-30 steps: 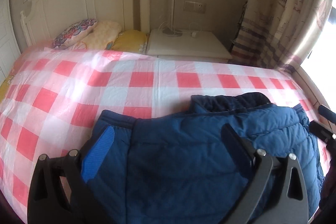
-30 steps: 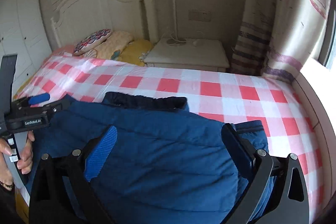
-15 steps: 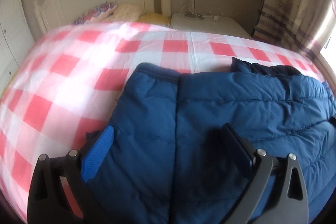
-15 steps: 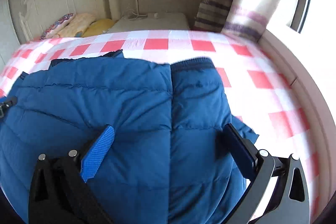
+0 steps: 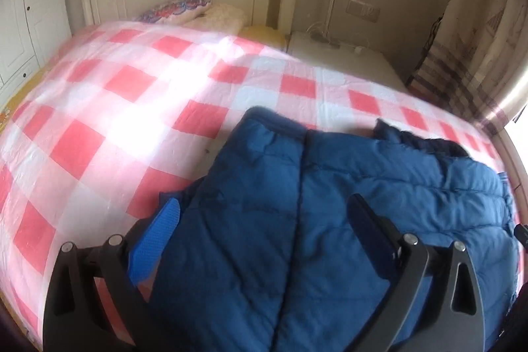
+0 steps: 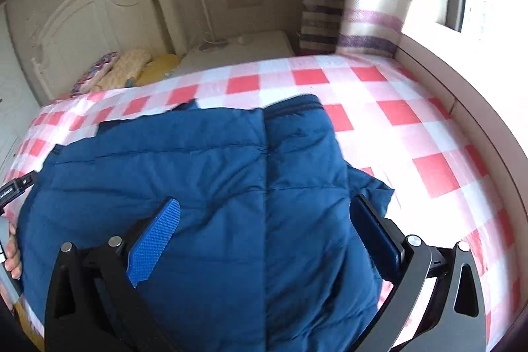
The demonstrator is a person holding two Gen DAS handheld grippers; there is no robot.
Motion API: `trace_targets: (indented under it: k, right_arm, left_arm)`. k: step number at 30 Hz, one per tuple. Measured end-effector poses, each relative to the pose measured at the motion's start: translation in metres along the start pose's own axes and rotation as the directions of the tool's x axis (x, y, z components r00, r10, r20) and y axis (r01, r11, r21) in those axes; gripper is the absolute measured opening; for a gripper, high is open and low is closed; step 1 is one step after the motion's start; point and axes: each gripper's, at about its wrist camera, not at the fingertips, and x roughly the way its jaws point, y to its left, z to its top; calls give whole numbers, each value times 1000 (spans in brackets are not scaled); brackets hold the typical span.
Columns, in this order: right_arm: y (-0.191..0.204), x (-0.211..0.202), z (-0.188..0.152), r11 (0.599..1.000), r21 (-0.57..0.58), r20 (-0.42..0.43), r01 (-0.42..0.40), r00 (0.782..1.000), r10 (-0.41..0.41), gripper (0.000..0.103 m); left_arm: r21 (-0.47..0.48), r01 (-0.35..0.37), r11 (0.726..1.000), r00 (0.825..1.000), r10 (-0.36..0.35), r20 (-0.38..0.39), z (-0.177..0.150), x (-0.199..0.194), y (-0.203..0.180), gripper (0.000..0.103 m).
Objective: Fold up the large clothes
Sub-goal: 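Press and smooth the folded jacket bundle with both tools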
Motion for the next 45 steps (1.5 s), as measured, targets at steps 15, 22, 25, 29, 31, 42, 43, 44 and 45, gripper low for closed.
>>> trace_targets:
  k: [15,22,25,29,31,42,43,44,45]
  right_arm:
    - [45,-34,-70,988,-155,6,3,1000,-2,99]
    - [-22,-27,-84,998,19,-17,-60,998,61,99]
    - [-22,-24,-83,998,24,-30,-62,998,63,99]
    - [-22,-24,-82,997,34,-35,-74,997,75,99]
    - [-17,-33,-83,998,48,-23,-30,999,31,98]
    - [123,-81,-145,932,-362,81,-31,995,65,98]
    - [121,-80,-147,933,-358,88,-41,993,77,98]
    - [116,-79,-146,938,-340,74,-63,993,94,98]
    - [109,-80,-143,945,-322,66,-57,994,82,98]
  left_arm:
    - [199,-40,979,999,39,9,-76,-27,-25,102]
    - [133,-14,991,1000,12,14,-85,-21,21,102]
    - [102,16,995,1000,-15,-9,-81,-16,27,102]
    - [91,37,995,999,-35,-20,-79,-15,29,102]
    - [74,12,997,999,-9,-41,-77,-19,27,102]
    - [272,21,962,998,-38,57,-128,-82,-63,101]
    - [290,11,957,999,-22,35,-135,-73,-66,102]
    - [290,21,957,998,-38,50,-140,-71,-62,102]
    - [288,27,957,997,-47,62,-142,-73,-57,102]
